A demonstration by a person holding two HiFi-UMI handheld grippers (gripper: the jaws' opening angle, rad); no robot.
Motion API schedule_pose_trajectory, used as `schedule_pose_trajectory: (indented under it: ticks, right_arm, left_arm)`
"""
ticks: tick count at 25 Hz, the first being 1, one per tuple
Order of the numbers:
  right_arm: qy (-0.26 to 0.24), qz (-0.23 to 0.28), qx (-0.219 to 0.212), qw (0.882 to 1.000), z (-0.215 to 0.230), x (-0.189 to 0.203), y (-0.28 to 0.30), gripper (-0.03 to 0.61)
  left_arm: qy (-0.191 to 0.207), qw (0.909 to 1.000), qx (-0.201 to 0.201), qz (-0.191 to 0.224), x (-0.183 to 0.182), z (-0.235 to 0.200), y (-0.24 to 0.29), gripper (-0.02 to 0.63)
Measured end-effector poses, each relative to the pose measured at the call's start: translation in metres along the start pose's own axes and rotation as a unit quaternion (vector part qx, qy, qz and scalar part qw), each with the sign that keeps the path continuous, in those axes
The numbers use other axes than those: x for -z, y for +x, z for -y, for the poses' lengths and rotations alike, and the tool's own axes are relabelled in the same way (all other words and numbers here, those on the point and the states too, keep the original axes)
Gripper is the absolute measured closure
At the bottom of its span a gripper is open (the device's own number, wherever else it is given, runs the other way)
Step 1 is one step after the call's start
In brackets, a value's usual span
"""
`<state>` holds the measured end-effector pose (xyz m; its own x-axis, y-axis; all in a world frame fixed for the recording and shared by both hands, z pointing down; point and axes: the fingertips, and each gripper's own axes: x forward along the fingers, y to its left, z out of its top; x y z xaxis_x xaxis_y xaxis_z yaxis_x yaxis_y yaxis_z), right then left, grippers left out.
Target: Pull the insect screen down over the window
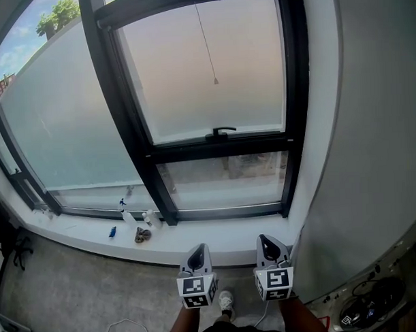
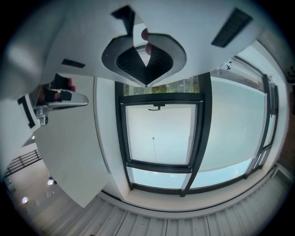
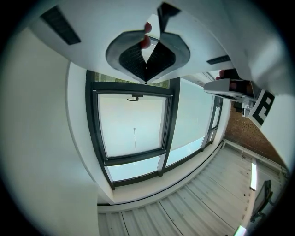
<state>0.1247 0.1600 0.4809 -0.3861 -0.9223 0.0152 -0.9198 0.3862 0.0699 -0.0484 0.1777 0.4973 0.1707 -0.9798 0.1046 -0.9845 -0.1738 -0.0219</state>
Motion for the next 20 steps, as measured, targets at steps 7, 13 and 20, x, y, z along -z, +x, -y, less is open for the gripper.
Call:
schedule_pose_trajectory:
  ticks: [7, 13, 20]
  right_arm:
    - [-0.012, -0.004, -0.010, 1.000, 0.008, -0.007, 0.055, 0.575]
    - [-0.020, -0.007, -0.017, 1.000, 0.010, -0.017, 0.110, 0.575]
    - [-0.023, -0.009, -0.007, 1.000, 0.015, -0.032, 0.170, 0.577]
  left_arm:
    - [-0.002, 1.0000, 0.006, 0.002, -0.011, -0.017, 0.053, 0.611]
    - [-0.010, 0.9999, 0.007, 0.002, -0.023, -0.041, 0.102, 0.611]
    - [-0.006, 0.9997, 0.024, 0.004, -0.040, -0.067, 0.158, 0.611]
